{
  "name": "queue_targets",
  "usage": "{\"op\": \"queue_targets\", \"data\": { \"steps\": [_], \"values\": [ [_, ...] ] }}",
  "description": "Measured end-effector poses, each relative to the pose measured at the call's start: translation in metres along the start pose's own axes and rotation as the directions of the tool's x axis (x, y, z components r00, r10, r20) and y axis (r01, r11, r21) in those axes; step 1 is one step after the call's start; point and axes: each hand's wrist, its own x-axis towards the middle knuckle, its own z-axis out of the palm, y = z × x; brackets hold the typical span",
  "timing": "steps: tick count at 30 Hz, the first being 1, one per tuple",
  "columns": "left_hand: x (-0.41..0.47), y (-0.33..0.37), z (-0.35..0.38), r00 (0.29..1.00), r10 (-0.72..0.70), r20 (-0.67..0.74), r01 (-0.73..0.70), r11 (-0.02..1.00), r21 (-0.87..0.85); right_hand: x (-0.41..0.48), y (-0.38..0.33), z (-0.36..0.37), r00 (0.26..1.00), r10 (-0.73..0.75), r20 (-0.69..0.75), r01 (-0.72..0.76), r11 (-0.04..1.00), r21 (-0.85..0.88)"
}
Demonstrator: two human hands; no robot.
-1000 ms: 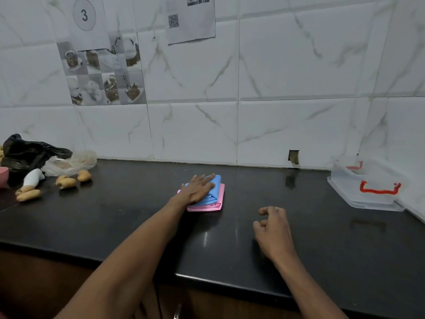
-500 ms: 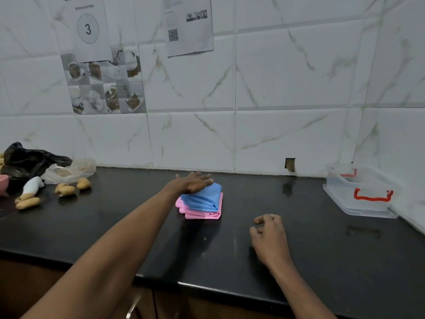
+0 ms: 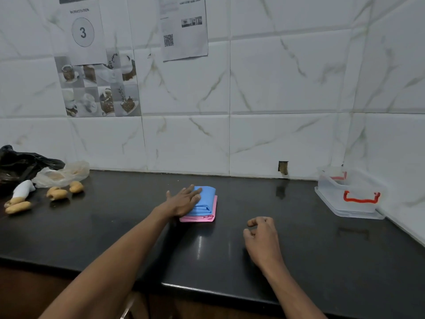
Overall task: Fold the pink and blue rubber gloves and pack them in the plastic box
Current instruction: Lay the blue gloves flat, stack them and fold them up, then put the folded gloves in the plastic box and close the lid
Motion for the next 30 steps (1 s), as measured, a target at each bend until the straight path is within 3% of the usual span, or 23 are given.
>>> {"op": "queue_targets", "data": {
  "steps": [3,5,8,10,12,15,19,23,27,30],
  "values": [
    [-0.007,0.005,-0.004,1.0,-0.025,-0.016,0.024,0.999,-0.036,0.001,0.001,0.0,1.0,0.013,-0.008,-0.013,1.0,0.003],
    [-0.013,0.018,-0.008,0.985,-0.025,-0.173,0.021,1.0,-0.023,0.002,0.001,0.002,1.0,0.024,-0.007,-0.024,1.0,0.004],
    [-0.032,0.062,0.0,0.823,0.055,-0.566,-0.164,0.976,-0.143,0.003,0.0,-0.001,0.998,0.048,-0.033,-0.046,0.998,0.048],
    [-0.045,0.098,0.015,0.734,0.127,-0.668,-0.354,0.91,-0.216,0.003,-0.003,-0.006,0.994,0.094,-0.06,-0.086,0.989,0.121],
    [-0.054,0.127,0.033,0.755,0.196,-0.626,-0.408,0.888,-0.215,0.005,-0.002,-0.014,0.99,0.129,-0.06,-0.117,0.977,0.179],
    [-0.054,0.144,0.055,0.827,0.263,-0.497,-0.394,0.902,-0.178,0.017,0.009,-0.041,0.994,0.08,-0.076,-0.073,0.993,0.092],
    [-0.045,0.13,0.062,0.858,0.242,-0.453,-0.363,0.91,-0.202,0.061,0.041,-0.104,0.987,-0.001,-0.162,-0.031,0.981,-0.193],
    [-0.041,0.122,0.065,0.87,0.232,-0.434,-0.344,0.918,-0.198,0.12,0.063,-0.158,0.949,-0.049,-0.311,-0.111,0.874,-0.473],
    [-0.037,0.126,0.067,0.876,0.251,-0.412,-0.342,0.925,-0.164,0.17,0.071,-0.172,0.974,-0.023,-0.224,-0.137,0.729,-0.67],
    [-0.035,0.126,0.068,0.875,0.253,-0.413,-0.339,0.929,-0.15,0.191,0.076,-0.166,0.987,0.077,-0.138,-0.155,0.655,-0.74]
  ]
}}
